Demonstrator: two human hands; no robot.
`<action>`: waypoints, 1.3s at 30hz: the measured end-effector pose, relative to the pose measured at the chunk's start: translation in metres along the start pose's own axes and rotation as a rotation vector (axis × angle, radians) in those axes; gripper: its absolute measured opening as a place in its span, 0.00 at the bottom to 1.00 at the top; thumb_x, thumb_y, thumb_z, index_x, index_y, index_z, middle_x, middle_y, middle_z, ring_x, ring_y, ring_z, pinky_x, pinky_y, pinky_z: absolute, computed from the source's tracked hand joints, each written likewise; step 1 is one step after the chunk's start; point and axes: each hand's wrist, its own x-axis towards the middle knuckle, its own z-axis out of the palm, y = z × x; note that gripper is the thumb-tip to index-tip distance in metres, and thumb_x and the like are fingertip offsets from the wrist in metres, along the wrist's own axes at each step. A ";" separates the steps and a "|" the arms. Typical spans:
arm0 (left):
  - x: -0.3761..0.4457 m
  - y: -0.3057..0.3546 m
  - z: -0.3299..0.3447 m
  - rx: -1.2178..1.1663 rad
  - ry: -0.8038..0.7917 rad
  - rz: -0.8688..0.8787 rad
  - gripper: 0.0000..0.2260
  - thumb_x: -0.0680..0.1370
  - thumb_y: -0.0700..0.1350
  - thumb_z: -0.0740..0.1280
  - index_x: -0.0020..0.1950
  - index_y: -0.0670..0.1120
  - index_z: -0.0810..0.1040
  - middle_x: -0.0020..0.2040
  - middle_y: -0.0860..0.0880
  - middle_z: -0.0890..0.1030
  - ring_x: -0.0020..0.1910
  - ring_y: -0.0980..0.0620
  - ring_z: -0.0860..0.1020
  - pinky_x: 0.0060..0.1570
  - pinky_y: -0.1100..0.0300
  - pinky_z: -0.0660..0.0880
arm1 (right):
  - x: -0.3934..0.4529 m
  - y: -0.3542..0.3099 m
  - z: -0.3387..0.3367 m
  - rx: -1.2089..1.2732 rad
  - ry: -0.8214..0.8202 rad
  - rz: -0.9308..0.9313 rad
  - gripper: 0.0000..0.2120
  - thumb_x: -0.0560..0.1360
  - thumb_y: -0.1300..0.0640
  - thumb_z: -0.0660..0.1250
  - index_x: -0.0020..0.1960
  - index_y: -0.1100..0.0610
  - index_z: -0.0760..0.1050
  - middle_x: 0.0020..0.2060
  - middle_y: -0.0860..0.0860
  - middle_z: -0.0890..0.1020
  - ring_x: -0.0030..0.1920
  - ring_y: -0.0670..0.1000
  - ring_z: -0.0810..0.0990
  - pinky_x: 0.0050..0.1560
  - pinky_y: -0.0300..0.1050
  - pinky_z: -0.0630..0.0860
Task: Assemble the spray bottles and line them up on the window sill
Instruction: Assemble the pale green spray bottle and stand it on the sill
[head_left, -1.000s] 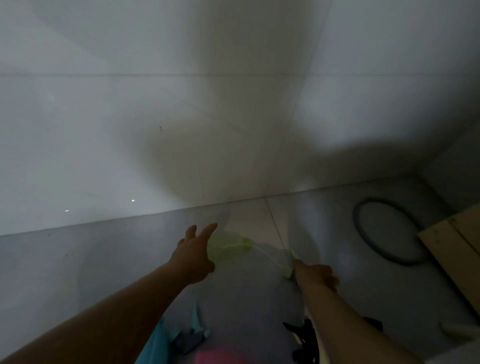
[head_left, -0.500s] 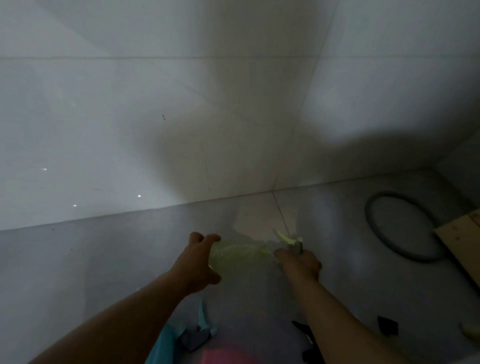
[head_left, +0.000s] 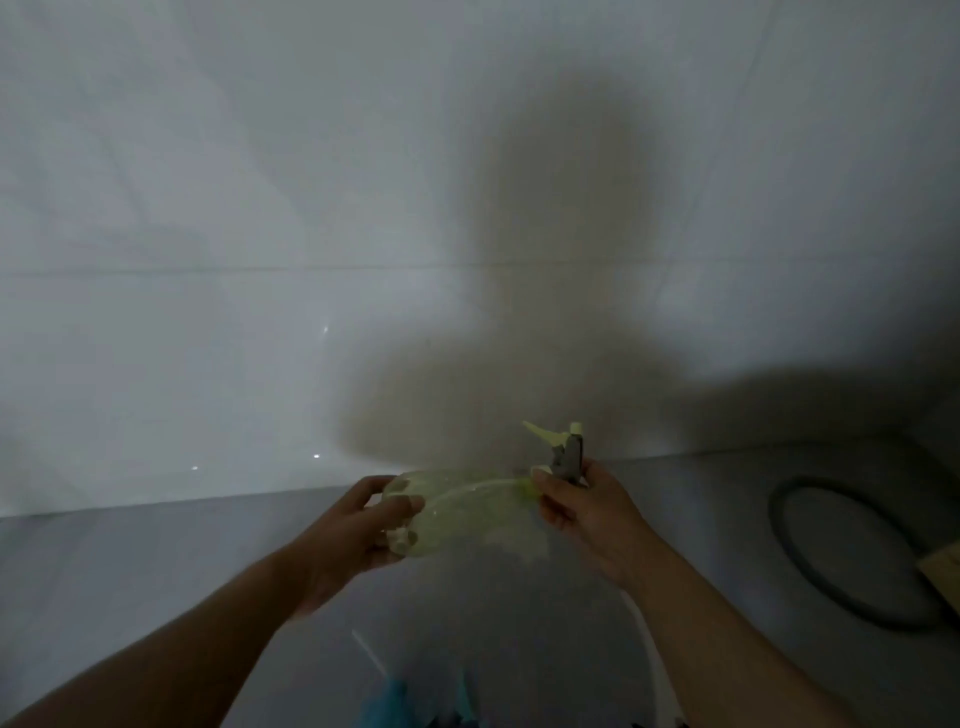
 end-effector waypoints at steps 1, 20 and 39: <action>-0.009 0.005 -0.004 -0.035 0.020 0.014 0.19 0.74 0.49 0.74 0.63 0.48 0.76 0.62 0.38 0.80 0.55 0.40 0.83 0.57 0.47 0.81 | -0.004 -0.008 0.012 0.022 -0.037 -0.007 0.14 0.74 0.70 0.70 0.58 0.62 0.73 0.41 0.55 0.77 0.37 0.49 0.77 0.35 0.40 0.80; -0.157 0.095 -0.071 -0.203 0.372 0.113 0.36 0.68 0.75 0.65 0.53 0.42 0.82 0.40 0.43 0.82 0.34 0.47 0.78 0.36 0.55 0.78 | -0.128 -0.092 0.157 -0.174 -0.361 -0.366 0.11 0.74 0.65 0.69 0.55 0.55 0.80 0.45 0.45 0.86 0.46 0.43 0.83 0.46 0.37 0.76; -0.201 0.098 -0.070 -0.123 0.109 0.579 0.29 0.74 0.46 0.75 0.73 0.63 0.71 0.71 0.54 0.76 0.66 0.52 0.79 0.66 0.51 0.76 | -0.171 -0.124 0.178 -0.288 -0.111 -0.236 0.17 0.70 0.48 0.76 0.45 0.63 0.81 0.35 0.58 0.86 0.30 0.49 0.79 0.31 0.41 0.80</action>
